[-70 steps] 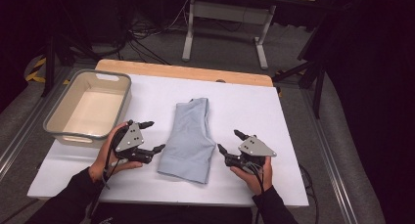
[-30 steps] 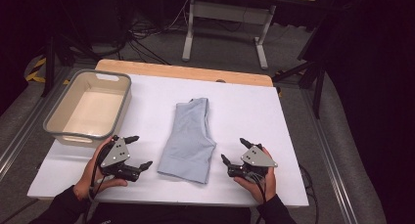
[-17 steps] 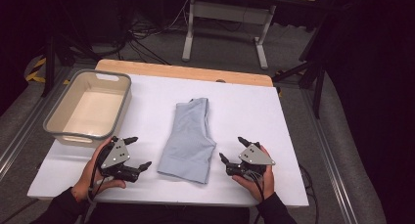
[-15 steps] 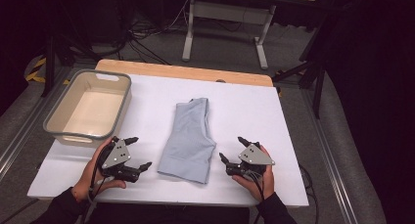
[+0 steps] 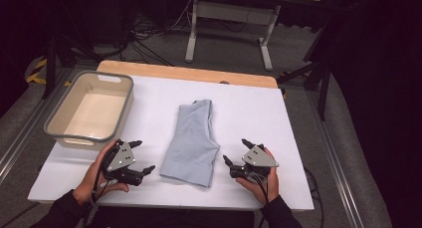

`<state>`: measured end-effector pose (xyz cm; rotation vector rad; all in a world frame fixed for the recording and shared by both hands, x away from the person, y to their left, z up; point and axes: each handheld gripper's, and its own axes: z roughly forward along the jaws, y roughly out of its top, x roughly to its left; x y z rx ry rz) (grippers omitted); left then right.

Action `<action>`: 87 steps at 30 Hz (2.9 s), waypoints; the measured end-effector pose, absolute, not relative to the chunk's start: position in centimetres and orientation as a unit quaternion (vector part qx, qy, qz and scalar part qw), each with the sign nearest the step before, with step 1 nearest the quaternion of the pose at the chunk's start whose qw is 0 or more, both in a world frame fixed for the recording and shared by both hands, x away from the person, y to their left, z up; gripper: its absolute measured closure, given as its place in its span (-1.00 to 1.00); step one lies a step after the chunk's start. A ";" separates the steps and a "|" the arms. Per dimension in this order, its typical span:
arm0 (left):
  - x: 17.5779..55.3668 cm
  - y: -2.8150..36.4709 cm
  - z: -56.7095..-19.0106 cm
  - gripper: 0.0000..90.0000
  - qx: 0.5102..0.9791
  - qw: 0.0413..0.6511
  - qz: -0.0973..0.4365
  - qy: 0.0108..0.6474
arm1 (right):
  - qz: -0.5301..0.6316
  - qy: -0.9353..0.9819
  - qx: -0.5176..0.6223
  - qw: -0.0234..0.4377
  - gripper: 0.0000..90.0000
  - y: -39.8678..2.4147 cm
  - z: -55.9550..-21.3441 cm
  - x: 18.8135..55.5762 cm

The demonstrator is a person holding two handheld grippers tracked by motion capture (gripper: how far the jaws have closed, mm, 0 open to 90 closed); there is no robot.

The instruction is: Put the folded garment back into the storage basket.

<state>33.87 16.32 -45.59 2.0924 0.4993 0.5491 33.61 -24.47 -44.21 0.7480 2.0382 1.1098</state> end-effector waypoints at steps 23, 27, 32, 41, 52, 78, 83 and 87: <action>36.6 13.7 -44.8 -0.77 0.849 0.467 0.088 0.233 | 0.416 0.792 0.285 0.344 -0.58 -24.1 -44.5 33.6; 37.1 12.9 -45.3 -0.77 0.855 0.455 0.073 0.238 | 0.416 0.794 0.285 0.341 -0.58 -24.0 -44.6 33.7; 37.8 11.7 -45.9 -0.75 0.862 0.433 0.079 0.251 | 0.423 0.791 0.283 0.340 -0.57 -23.2 -44.2 34.3; 40.0 11.0 -46.1 -0.75 0.855 0.437 0.052 0.274 | 0.430 0.791 0.284 0.329 -0.55 -21.1 -43.0 36.5; 41.4 9.0 -46.6 -0.76 0.860 0.417 0.003 0.294 | 0.427 0.800 0.324 0.270 -0.64 -17.7 -42.8 40.8; 40.7 7.5 -46.4 -0.37 0.862 0.421 -0.011 0.282 | 0.395 0.816 0.380 0.184 -0.87 -16.0 -45.1 45.2; 40.3 7.5 -46.3 -0.12 0.863 0.423 -0.009 0.276 | 0.385 0.823 0.392 0.144 -0.91 -16.2 -45.9 46.2; 40.1 7.4 -46.3 -0.02 0.863 0.424 -0.005 0.273 | 0.379 0.829 0.394 0.118 -0.89 -16.1 -46.0 46.7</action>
